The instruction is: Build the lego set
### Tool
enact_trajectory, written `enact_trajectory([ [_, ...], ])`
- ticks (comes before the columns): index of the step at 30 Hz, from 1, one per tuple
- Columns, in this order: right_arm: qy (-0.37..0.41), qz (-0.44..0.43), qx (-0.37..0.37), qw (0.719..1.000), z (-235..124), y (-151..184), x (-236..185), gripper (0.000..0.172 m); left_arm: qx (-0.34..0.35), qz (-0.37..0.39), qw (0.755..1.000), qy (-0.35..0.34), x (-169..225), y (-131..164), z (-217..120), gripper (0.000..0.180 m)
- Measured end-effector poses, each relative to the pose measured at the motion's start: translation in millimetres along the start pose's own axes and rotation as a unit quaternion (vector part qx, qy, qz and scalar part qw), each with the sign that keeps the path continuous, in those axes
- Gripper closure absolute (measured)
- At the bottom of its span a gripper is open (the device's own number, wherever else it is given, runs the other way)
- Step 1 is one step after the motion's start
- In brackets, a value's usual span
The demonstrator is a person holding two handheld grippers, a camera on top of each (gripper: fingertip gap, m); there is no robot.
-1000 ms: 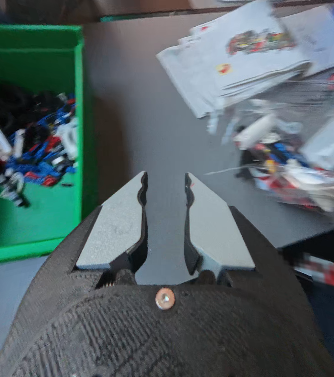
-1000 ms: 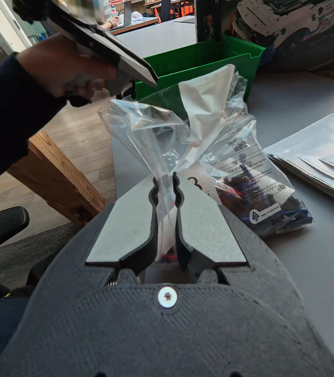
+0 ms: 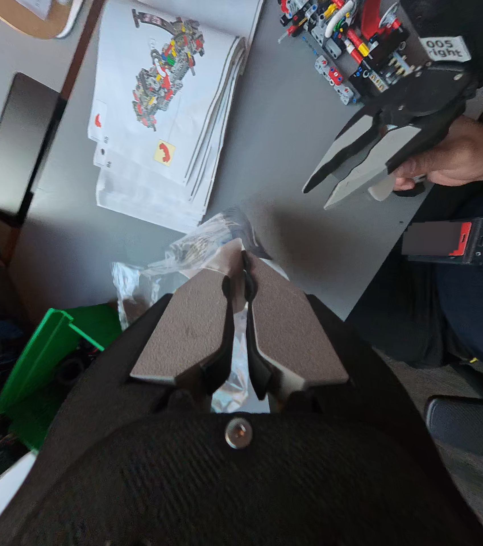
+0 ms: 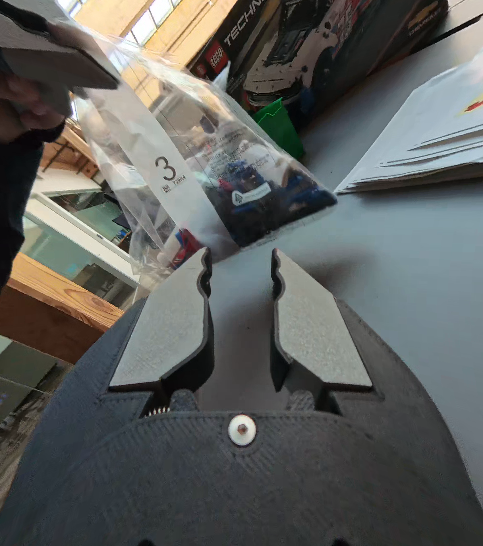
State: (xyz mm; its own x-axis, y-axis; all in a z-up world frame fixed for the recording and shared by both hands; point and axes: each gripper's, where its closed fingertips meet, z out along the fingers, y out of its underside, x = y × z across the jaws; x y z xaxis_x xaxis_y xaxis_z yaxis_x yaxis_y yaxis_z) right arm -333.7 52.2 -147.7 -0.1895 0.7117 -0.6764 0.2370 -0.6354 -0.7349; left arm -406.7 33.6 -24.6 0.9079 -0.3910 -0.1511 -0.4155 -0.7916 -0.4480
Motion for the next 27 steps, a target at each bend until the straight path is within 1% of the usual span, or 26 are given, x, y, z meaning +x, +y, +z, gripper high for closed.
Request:
enact_trajectory([
  [3,-0.020,0.045,0.005,0.999,10.3,2.5,-2.7,0.138,-0.004,0.033,0.999,-0.022,-6.7,-6.8,-24.4,0.180],
  [5,-0.038,0.068,0.018,0.997,18.0,-5.0,-3.0,0.141,0.003,0.041,0.999,-0.021,-6.6,-10.7,-39.0,0.180],
  [7,-0.040,0.094,0.031,0.994,26.1,-16.6,5.6,0.141,0.016,0.037,0.999,-0.021,-7.7,-13.4,-51.5,0.180],
  [8,-0.049,0.120,0.034,0.991,30.1,-22.1,8.6,0.138,0.022,0.033,0.999,-0.021,-7.9,-13.7,-56.6,0.180],
  [11,-0.082,0.189,0.050,0.977,37.8,-34.6,16.7,0.137,0.041,0.019,0.999,-0.014,-3.1,-15.7,-68.0,0.180],
  [13,-0.099,0.199,0.065,0.973,37.9,-37.9,17.3,0.136,0.047,0.024,0.999,-0.011,3.9,-16.6,-73.3,0.180],
  [16,-0.121,0.199,0.101,0.967,35.3,-44.6,16.9,0.140,0.052,0.038,0.998,-0.001,17.1,-18.9,-80.2,0.180],
  [19,-0.153,0.226,0.107,0.956,39.1,-48.3,16.7,0.138,0.055,0.043,0.998,-0.004,22.0,-20.9,-85.6,0.180],
  [20,-0.169,0.232,0.110,0.952,39.6,-50.0,13.5,0.140,0.056,0.043,0.998,-0.002,23.6,-21.7,-86.6,0.180],
  [22,-0.201,0.237,0.122,0.943,37.2,-54.3,4.8,0.152,0.056,0.041,0.998,-0.002,25.2,-22.1,-87.9,0.180],
  [24,-0.208,0.225,0.137,0.942,34.8,-58.5,1.0,0.158,0.056,0.044,0.997,0.001,27.3,-22.4,-88.8,0.180],
  [25,-0.209,0.221,0.143,0.942,34.2,-60.6,0.6,0.158,0.058,0.045,0.997,0.004,28.4,-22.8,-89.4,0.180],
  [26,-0.205,0.222,0.140,0.943,35.4,-60.2,2.2,0.154,0.060,0.045,0.997,0.003,28.2,-23.4,-90.1,0.180],
  [27,-0.203,0.226,0.134,0.943,36.6,-59.2,4.0,0.139,0.062,0.045,0.997,0.002,28.0,-24.1,-91.0,0.180],
])
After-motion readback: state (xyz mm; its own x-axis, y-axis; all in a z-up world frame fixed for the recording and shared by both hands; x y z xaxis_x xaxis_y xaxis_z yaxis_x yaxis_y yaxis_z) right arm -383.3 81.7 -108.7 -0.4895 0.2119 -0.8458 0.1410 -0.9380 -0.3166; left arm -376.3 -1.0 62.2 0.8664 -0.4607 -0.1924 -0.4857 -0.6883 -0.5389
